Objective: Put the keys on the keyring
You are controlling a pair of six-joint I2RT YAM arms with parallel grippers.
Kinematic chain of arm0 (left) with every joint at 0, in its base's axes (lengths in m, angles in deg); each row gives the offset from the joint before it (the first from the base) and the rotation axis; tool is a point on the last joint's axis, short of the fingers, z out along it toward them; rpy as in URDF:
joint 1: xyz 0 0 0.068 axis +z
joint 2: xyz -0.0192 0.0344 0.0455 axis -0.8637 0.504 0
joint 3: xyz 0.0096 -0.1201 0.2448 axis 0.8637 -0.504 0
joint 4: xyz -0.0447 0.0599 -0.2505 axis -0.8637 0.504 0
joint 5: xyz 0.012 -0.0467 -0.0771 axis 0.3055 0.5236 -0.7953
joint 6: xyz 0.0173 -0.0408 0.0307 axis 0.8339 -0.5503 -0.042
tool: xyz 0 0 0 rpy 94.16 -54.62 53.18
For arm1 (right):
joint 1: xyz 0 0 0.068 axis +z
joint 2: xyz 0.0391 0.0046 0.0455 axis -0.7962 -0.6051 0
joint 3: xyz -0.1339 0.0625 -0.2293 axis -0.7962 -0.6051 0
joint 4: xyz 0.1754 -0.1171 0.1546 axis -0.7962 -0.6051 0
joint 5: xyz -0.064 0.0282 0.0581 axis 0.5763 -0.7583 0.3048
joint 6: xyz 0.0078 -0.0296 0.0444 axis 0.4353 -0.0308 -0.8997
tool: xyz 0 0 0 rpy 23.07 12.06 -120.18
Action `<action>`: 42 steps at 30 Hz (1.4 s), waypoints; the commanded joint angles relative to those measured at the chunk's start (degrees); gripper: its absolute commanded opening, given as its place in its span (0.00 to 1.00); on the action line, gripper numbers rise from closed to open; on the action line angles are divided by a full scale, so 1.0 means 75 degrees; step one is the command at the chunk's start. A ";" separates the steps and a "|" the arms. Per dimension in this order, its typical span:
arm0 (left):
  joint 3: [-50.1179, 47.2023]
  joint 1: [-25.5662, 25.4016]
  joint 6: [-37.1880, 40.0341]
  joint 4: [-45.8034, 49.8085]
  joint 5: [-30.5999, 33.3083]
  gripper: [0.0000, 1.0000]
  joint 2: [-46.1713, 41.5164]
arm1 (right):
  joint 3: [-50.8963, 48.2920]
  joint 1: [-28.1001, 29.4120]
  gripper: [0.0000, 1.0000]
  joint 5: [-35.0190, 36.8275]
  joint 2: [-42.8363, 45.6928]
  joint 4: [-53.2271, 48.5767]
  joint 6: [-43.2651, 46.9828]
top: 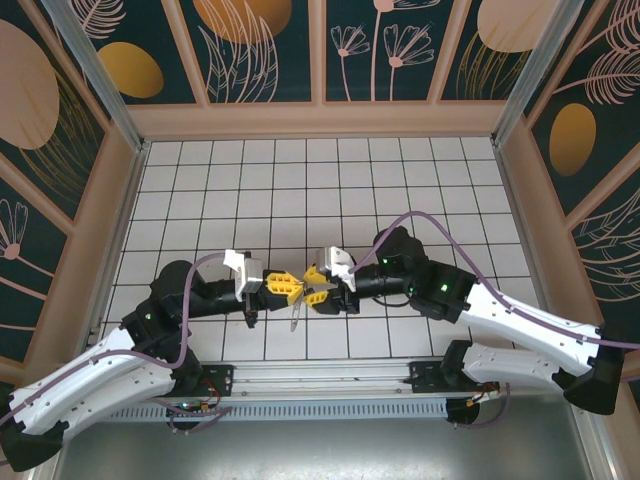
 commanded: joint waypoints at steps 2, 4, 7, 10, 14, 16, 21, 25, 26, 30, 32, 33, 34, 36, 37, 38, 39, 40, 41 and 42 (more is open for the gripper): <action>-0.0061 0.0004 -0.0085 -0.0343 -0.0123 0.00 -0.0132 | -0.0107 -0.0054 0.19 -0.0084 0.0028 0.0413 -0.0058; -0.0062 0.0004 -0.0080 -0.0337 -0.0116 0.00 -0.0140 | -0.0101 -0.0081 0.12 -0.0062 0.0060 0.0396 -0.0039; -0.0074 0.0003 -0.0081 -0.0326 -0.0095 0.00 -0.0136 | -0.0086 -0.0113 0.05 0.0015 0.0162 0.0393 -0.0040; -0.0096 0.0003 -0.0067 -0.0291 -0.0086 0.00 -0.0117 | -0.0026 -0.0125 0.00 0.0100 0.0268 0.0398 -0.0022; -0.0132 0.0000 -0.0064 -0.0276 -0.0085 0.00 -0.0088 | 0.0063 -0.0122 0.00 0.0081 0.0428 0.0435 0.0002; -0.0132 0.0000 -0.0057 -0.0256 -0.0078 0.00 -0.0053 | 0.0123 -0.0129 0.00 0.0034 0.0496 0.0424 0.0005; -0.0065 -0.0002 -0.0023 -0.0156 -0.0092 0.00 0.0110 | 0.0214 -0.0127 0.00 0.0015 0.0571 0.0471 0.0035; -0.0030 0.0008 0.0024 -0.0059 -0.0058 0.00 0.0264 | 0.0231 -0.0120 0.00 0.0090 0.0641 0.0610 0.0050; -0.0027 0.0006 0.0032 -0.0045 -0.0041 0.00 0.0292 | 0.0232 -0.0127 0.00 0.0135 0.0670 0.0653 0.0049; -0.0027 -0.0001 0.0047 -0.0010 0.0029 0.00 0.0341 | 0.0215 -0.0128 0.00 0.0389 0.0820 0.0776 0.0051; -0.0042 0.0000 0.0060 0.0013 0.0070 0.00 0.0305 | 0.0183 -0.0124 0.00 0.0549 0.0919 0.0787 0.0055; -0.0029 0.0006 0.0072 0.0024 0.0088 0.00 0.0291 | 0.0151 -0.0128 0.00 0.0617 0.0971 0.0799 0.0055; -0.0033 -0.0002 0.0073 0.0043 0.0100 0.00 0.0284 | 0.0126 -0.0122 0.00 0.0686 0.1035 0.0810 0.0057; -0.0016 0.0005 0.0097 0.0103 0.0141 0.00 0.0277 | 0.0068 -0.0121 0.00 0.0832 0.1156 0.0823 0.0052; -0.0012 -0.0002 0.0107 0.0119 0.0152 0.00 0.0276 | 0.0052 -0.0121 0.00 0.0868 0.1200 0.0823 0.0050; -0.0015 -0.0003 0.0113 0.0137 0.0159 0.00 0.0296 | 0.0046 -0.0124 0.00 0.0887 0.1221 0.0825 0.0050; -0.0015 -0.0002 0.0119 0.0142 0.0174 0.00 0.0309 | 0.0056 -0.0124 0.00 0.0899 0.1235 0.0832 0.0044; -0.0004 0.0000 0.0131 0.0161 0.0180 0.00 0.0339 | 0.0057 -0.0117 0.00 0.0931 0.1233 0.0836 0.0043; 0.0014 0.0007 0.0130 0.0166 0.0161 0.00 0.0377 | 0.0058 -0.0127 0.00 0.0935 0.1234 0.0851 0.0052; 0.0030 -0.0002 0.0147 0.0166 0.0127 0.00 0.0412 | 0.0058 -0.0128 0.00 0.0924 0.1224 0.0858 0.0062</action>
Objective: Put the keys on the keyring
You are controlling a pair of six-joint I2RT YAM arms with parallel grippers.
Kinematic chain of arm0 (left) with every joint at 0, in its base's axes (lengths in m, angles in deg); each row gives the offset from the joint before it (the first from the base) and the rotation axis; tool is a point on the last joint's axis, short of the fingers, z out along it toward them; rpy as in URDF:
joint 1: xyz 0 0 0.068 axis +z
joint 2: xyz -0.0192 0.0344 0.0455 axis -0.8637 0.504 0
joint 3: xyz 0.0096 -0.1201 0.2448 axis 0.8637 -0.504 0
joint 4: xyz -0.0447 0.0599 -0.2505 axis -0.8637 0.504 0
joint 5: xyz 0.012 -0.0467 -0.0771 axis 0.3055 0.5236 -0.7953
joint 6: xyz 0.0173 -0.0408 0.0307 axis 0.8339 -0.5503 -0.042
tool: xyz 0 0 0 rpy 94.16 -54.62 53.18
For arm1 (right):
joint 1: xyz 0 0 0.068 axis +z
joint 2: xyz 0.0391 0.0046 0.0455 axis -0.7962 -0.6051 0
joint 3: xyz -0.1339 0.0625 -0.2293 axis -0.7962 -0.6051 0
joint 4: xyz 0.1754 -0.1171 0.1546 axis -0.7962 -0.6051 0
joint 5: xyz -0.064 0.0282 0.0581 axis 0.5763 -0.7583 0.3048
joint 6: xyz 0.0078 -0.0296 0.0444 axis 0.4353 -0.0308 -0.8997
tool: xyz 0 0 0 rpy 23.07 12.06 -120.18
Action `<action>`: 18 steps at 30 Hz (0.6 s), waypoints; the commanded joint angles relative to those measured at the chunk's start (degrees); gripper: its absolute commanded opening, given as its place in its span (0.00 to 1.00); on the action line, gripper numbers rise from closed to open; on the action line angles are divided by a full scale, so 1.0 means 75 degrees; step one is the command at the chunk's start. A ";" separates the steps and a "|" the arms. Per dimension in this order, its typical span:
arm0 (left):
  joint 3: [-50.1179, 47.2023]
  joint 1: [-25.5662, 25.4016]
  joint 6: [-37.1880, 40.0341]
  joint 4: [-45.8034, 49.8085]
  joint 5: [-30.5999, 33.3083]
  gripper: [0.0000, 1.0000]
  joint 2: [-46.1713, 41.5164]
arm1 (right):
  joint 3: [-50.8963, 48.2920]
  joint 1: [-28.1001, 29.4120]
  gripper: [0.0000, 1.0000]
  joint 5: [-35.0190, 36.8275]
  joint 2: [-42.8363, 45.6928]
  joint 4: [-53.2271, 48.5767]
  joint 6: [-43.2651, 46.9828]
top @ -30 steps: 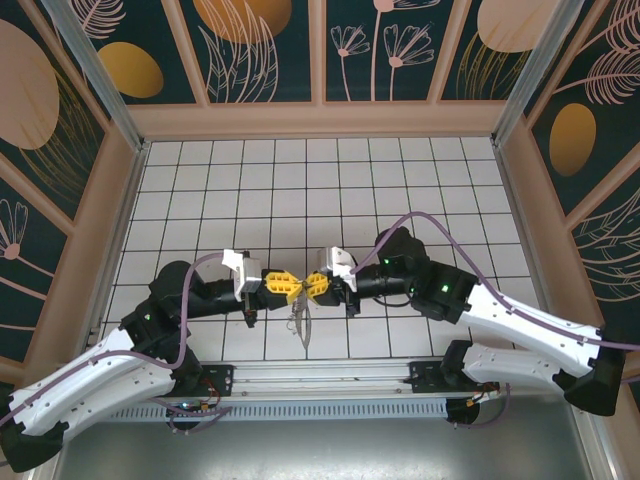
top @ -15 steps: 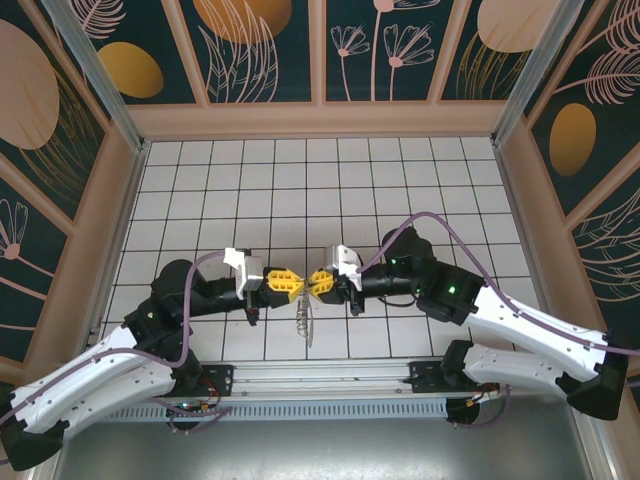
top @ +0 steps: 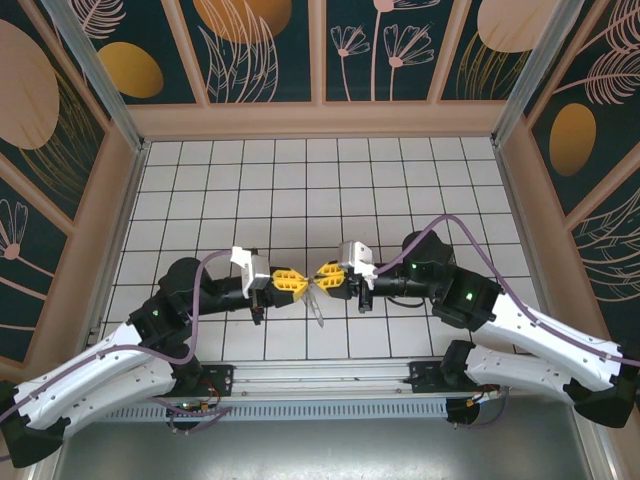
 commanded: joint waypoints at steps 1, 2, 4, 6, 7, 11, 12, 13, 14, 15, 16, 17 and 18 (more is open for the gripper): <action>0.0067 0.0001 0.0120 0.0394 -0.0094 0.00 0.0059 | 0.0126 -0.0058 0.00 0.0223 0.0193 0.0761 0.0032; 0.0082 0.0003 0.0123 0.0388 -0.0111 0.00 0.0084 | 0.0146 -0.0053 0.00 0.0203 0.0173 0.0753 0.0054; 0.0108 0.0006 0.0127 0.0382 -0.0131 0.00 0.0095 | 0.0166 -0.0058 0.00 0.0176 0.0133 0.0736 0.0068; 0.0128 0.0006 0.0120 0.0370 -0.0153 0.00 0.0113 | 0.0175 -0.0052 0.00 0.0176 0.0133 0.0726 0.0081; 0.0130 -0.0003 0.0122 0.0377 -0.0176 0.00 0.0130 | 0.0177 -0.0058 0.00 0.0203 0.0129 0.0703 0.0098; 0.0179 -0.0001 0.0135 0.0423 -0.0246 0.00 0.0273 | 0.0279 -0.0051 0.00 0.0274 0.0017 0.0568 0.0178; 0.0190 -0.0003 0.0136 0.0413 -0.0259 0.00 0.0307 | 0.0317 -0.0055 0.00 0.0266 -0.0032 0.0550 0.0190; 0.0196 0.0006 0.0145 0.0405 -0.0267 0.00 0.0325 | 0.0347 -0.0046 0.00 0.0244 -0.0068 0.0538 0.0199; 0.0194 -0.0003 0.0137 0.0392 -0.0283 0.00 0.0345 | 0.0371 -0.0041 0.00 0.0221 -0.0132 0.0532 0.0203; 0.0211 -0.0001 0.0144 0.0388 -0.0310 0.00 0.0374 | 0.0404 -0.0045 0.00 0.0230 -0.0206 0.0507 0.0215; 0.0229 -0.0002 0.0143 0.0394 -0.0322 0.00 0.0382 | 0.0441 -0.0045 0.00 0.0267 -0.0265 0.0463 0.0232; 0.0236 -0.0002 0.0147 0.0410 -0.0349 0.00 0.0404 | 0.0486 -0.0039 0.00 0.0320 -0.0337 0.0398 0.0245; 0.0243 0.0004 0.0145 0.0427 -0.0351 0.00 0.0415 | 0.0525 -0.0034 0.00 0.0393 -0.0393 0.0345 0.0272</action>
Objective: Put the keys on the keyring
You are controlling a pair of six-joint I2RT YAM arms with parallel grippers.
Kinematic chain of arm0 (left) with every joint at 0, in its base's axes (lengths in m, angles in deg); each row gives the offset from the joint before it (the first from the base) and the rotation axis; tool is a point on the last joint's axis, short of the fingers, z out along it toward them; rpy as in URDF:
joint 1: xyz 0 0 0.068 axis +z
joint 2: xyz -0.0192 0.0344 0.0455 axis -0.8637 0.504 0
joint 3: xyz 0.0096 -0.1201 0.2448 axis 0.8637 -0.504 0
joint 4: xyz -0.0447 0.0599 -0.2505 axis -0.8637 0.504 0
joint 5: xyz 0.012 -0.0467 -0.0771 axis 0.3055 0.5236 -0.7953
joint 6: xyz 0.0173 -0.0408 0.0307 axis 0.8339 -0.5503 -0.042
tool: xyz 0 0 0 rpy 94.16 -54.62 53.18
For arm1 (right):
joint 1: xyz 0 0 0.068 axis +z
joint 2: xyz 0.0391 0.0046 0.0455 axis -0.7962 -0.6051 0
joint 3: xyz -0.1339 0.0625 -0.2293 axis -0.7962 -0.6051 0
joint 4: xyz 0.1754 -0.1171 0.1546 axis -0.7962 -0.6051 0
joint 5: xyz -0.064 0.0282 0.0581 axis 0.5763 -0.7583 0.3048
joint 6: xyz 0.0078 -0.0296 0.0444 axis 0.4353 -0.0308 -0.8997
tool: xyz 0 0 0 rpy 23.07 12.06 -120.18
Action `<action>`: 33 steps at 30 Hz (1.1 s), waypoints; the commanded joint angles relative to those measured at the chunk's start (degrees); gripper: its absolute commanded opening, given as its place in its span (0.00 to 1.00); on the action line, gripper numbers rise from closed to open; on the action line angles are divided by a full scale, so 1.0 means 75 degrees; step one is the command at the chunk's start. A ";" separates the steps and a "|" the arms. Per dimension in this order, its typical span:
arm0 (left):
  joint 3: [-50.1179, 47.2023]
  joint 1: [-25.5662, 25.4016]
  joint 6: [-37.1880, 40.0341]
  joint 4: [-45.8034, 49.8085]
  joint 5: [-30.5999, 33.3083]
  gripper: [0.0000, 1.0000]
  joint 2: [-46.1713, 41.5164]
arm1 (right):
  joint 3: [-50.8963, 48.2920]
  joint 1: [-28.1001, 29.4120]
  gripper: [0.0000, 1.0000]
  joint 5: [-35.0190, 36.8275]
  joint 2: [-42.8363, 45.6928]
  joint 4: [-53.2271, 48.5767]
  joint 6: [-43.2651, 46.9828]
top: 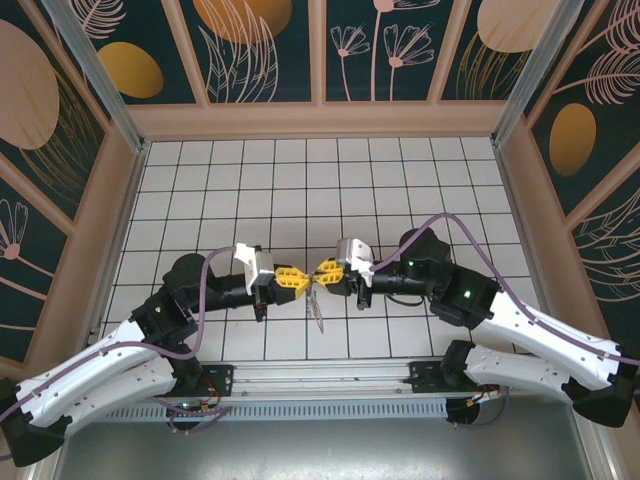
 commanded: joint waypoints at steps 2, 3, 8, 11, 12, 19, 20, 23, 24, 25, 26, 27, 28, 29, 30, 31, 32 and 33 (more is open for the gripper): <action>0.0161 -0.0067 0.0136 0.0323 -0.0341 0.00 0.0151 | 0.0479 0.0032 0.00 0.0353 -0.0322 0.0382 0.0223; 0.0161 -0.0067 0.0144 0.0344 -0.0357 0.00 0.0142 | 0.0507 0.0045 0.00 0.0410 -0.0371 0.0334 0.0247; 0.0149 -0.0060 0.0158 0.0361 -0.0431 0.00 0.0149 | 0.0675 0.0148 0.00 0.0789 -0.0678 0.0046 0.0370; 0.0150 -0.0069 0.0181 0.0380 -0.0445 0.00 0.0161 | 0.0774 0.0253 0.00 0.1227 -0.0868 -0.0145 0.0484; 0.0149 -0.0066 0.0192 0.0399 -0.0417 0.00 0.0158 | 0.0801 0.0281 0.00 0.1380 -0.0917 -0.0207 0.0501; -0.0031 -0.0063 0.0182 0.0397 -0.0186 0.00 -0.0044 | 0.0958 0.0302 0.00 0.2693 -0.1105 -0.0593 0.0549; -0.0058 -0.0063 0.0162 0.0385 -0.0174 0.00 -0.0070 | 0.0977 0.0302 0.00 0.2826 -0.1130 -0.0668 0.0561; -0.0073 -0.0066 0.0170 0.0383 -0.0186 0.00 -0.0108 | 0.0945 0.0303 0.00 0.2989 -0.1119 -0.0707 0.0617; -0.0069 -0.0068 0.0181 0.0383 -0.0184 0.00 -0.0106 | 0.0915 0.0307 0.00 0.3036 -0.1110 -0.0681 0.0640; -0.0054 -0.0069 0.0191 0.0395 -0.0178 0.00 -0.0102 | 0.0854 0.0325 0.00 0.3091 -0.1088 -0.0643 0.0680; -0.0041 -0.0060 0.0208 0.0423 -0.0178 0.00 -0.0107 | 0.0795 0.0360 0.00 0.3143 -0.1046 -0.0593 0.0732; -0.0032 -0.0064 0.0205 0.0434 -0.0178 0.00 -0.0122 | 0.0734 0.0393 0.00 0.3167 -0.1005 -0.0544 0.0793; -0.0038 -0.0069 0.0208 0.0441 -0.0173 0.00 -0.0149 | 0.0658 0.0437 0.00 0.3357 -0.0980 -0.0490 0.0855; -0.0038 -0.0061 0.0210 0.0447 -0.0171 0.00 -0.0165 | 0.0596 0.0466 0.00 0.3489 -0.0949 -0.0448 0.0936; -0.0038 -0.0063 0.0202 0.0452 -0.0186 0.00 -0.0198 | 0.0539 0.0494 0.00 0.3590 -0.0919 -0.0405 0.0996; -0.0038 -0.0060 0.0204 0.0453 -0.0191 0.00 -0.0212 | 0.0497 0.0524 0.00 0.3688 -0.0898 -0.0377 0.1060; -0.0038 -0.0065 0.0199 0.0453 -0.0209 0.00 -0.0213 | 0.0454 0.0546 0.00 0.3786 -0.0881 -0.0336 0.1113; -0.0038 -0.0069 0.0193 0.0454 -0.0219 0.00 -0.0213 | 0.0419 0.0561 0.00 0.3862 -0.0857 -0.0288 0.1165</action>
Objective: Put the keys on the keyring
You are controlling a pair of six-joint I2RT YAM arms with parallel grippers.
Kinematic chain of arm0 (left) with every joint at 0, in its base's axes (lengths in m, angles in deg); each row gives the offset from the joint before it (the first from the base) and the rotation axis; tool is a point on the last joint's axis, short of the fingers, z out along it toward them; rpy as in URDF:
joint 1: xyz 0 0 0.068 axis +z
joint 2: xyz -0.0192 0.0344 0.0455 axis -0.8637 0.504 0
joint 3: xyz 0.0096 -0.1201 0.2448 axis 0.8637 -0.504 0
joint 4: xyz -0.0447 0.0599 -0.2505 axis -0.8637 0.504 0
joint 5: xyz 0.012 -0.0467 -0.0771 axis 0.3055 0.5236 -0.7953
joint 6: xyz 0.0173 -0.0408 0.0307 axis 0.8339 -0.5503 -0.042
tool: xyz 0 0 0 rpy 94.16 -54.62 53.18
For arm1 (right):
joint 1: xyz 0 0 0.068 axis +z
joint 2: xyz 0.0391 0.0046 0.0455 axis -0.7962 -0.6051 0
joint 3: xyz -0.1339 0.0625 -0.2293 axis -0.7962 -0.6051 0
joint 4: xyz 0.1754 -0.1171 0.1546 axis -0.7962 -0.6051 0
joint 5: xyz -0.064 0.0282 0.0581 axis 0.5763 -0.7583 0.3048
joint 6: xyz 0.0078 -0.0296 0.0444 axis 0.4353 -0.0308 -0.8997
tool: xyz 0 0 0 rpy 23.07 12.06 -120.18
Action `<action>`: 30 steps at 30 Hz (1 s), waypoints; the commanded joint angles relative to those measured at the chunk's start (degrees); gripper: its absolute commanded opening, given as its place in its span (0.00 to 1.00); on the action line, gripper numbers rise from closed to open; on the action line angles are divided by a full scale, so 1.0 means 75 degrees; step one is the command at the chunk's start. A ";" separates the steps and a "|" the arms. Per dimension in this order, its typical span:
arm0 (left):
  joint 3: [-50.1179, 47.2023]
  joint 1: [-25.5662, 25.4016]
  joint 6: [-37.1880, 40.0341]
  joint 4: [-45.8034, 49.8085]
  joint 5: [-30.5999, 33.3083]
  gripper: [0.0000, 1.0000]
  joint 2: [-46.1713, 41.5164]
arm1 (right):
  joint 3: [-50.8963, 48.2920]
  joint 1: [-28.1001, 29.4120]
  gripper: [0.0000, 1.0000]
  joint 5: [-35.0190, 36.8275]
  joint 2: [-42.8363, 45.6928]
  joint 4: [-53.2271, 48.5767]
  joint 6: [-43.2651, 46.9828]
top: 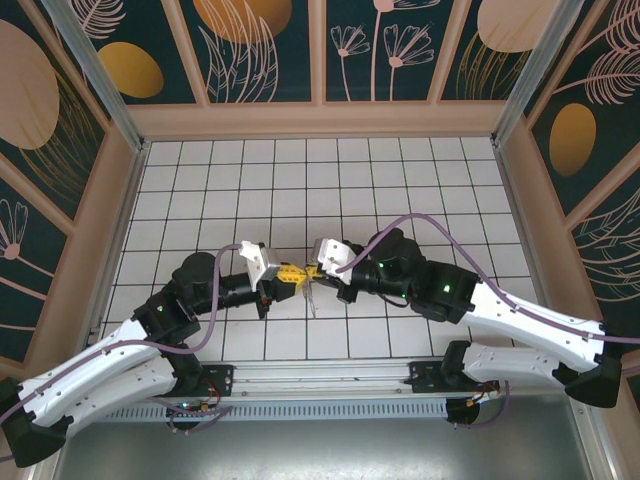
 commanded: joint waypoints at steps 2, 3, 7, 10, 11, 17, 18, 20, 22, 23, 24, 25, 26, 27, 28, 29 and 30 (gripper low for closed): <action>0.0038 -0.0169 0.0131 -0.0328 -0.1043 0.00 -0.0230 | -0.0272 -0.0059 0.00 0.1594 0.0084 0.0628 0.0470; 0.0047 -0.0168 0.0129 -0.0319 -0.1042 0.00 -0.0231 | -0.0326 -0.0045 0.00 0.1718 0.0104 0.0656 0.0532; 0.0062 -0.0166 0.0113 -0.0299 -0.1054 0.00 -0.0240 | -0.0561 -0.0019 0.00 0.2054 0.0229 0.0861 0.0789; 0.0083 -0.0161 0.0100 -0.0302 -0.1066 0.00 -0.0240 | -0.0765 -0.0020 0.00 0.2144 0.0375 0.1099 0.0896; 0.0084 -0.0158 0.0100 -0.0313 -0.1064 0.00 -0.0240 | -0.0848 -0.0020 0.00 0.2174 0.0422 0.1194 0.0949; 0.0085 -0.0163 0.0074 -0.0345 -0.1065 0.00 -0.0187 | -0.1055 -0.0013 0.00 0.1968 0.0576 0.1678 0.1050; 0.0085 -0.0165 0.0074 -0.0337 -0.1034 0.00 -0.0175 | -0.1057 -0.0014 0.00 0.1897 0.0607 0.1735 0.1048; 0.0083 -0.0165 0.0071 -0.0271 -0.0879 0.00 -0.0149 | -0.1047 -0.0019 0.00 0.1724 0.0652 0.1805 0.1058; 0.0076 -0.0168 0.0088 -0.0177 -0.0631 0.00 -0.0115 | -0.1021 -0.0018 0.00 0.1596 0.0706 0.1856 0.1034; 0.0063 -0.0161 0.0071 -0.0163 -0.0537 0.00 -0.0102 | -0.1005 -0.0019 0.00 0.1581 0.0730 0.1868 0.1029; 0.0044 -0.0162 0.0077 -0.0151 -0.0396 0.00 -0.0099 | -0.0989 -0.0015 0.00 0.1589 0.0743 0.1885 0.1022; 0.0018 -0.0168 0.0054 -0.0161 -0.0210 0.00 -0.0096 | -0.0959 -0.0020 0.00 0.1615 0.0725 0.1894 0.1028; 0.0002 -0.0169 0.0042 -0.0144 -0.0034 0.00 -0.0108 | -0.0911 -0.0020 0.00 0.1649 0.0700 0.1886 0.1037; -0.0015 -0.0165 0.0041 -0.0113 0.0109 0.00 -0.0119 | -0.0846 -0.0020 0.00 0.1688 0.0648 0.1859 0.1049; -0.0015 -0.0160 0.0025 -0.0114 0.0225 0.08 -0.0118 | -0.0774 -0.0017 0.00 0.1741 0.0576 0.1821 0.1078; -0.0029 -0.0168 0.0001 -0.0114 0.0302 0.19 -0.0135 | -0.0698 -0.0020 0.00 0.1785 0.0503 0.1776 0.1100; -0.0041 -0.0169 -0.0033 -0.0114 0.0390 0.31 -0.0159 | -0.0603 -0.0019 0.00 0.1851 0.0402 0.1725 0.1127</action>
